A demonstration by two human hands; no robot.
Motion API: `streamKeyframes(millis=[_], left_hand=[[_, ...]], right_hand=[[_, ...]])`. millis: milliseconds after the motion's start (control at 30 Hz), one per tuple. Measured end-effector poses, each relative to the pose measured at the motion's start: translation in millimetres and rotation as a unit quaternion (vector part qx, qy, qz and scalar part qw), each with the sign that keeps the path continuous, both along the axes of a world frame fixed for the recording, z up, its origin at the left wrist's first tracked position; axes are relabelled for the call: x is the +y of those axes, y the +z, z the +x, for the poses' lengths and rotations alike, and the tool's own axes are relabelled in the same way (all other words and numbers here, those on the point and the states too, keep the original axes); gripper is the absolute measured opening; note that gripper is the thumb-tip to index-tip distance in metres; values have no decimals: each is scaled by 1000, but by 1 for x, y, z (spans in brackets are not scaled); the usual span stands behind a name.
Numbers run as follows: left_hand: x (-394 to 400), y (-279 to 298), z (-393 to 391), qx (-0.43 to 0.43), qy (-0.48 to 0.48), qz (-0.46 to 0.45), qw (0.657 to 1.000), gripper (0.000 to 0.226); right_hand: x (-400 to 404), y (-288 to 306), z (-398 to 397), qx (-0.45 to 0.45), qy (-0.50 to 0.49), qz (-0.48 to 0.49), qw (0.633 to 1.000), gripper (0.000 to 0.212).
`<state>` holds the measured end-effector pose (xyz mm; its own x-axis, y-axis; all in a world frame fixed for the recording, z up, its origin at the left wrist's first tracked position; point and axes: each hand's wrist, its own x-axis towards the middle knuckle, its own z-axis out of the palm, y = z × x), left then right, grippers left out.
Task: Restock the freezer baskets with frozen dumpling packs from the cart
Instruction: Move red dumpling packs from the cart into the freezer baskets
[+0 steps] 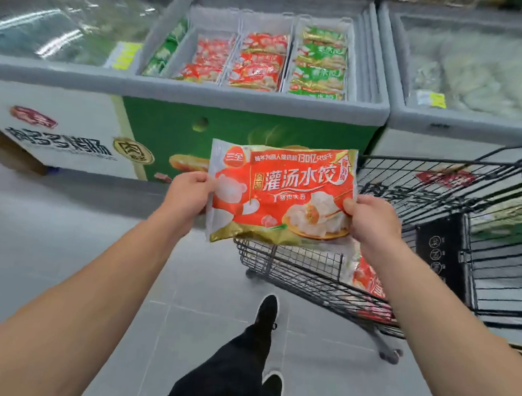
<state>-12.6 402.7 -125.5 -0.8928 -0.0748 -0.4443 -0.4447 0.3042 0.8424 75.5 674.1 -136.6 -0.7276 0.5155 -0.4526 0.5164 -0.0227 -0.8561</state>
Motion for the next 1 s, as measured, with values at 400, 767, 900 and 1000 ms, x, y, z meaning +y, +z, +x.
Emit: streamKeyframes(millis=[400, 767, 900, 1000], left_hand=[[-144, 87, 19, 85, 86, 35, 992, 16], [-271, 95, -67, 118, 65, 44, 990, 21], [-311, 96, -105, 104, 33, 37, 993, 20], [-333, 90, -136, 87, 30, 35, 995, 20]], right_hand=[[-129, 91, -36, 71, 105, 16, 992, 24], [-257, 100, -120, 94, 94, 30, 991, 20], [-301, 93, -152, 81, 77, 37, 993, 19], [-324, 90, -174, 69, 67, 42, 994, 19]])
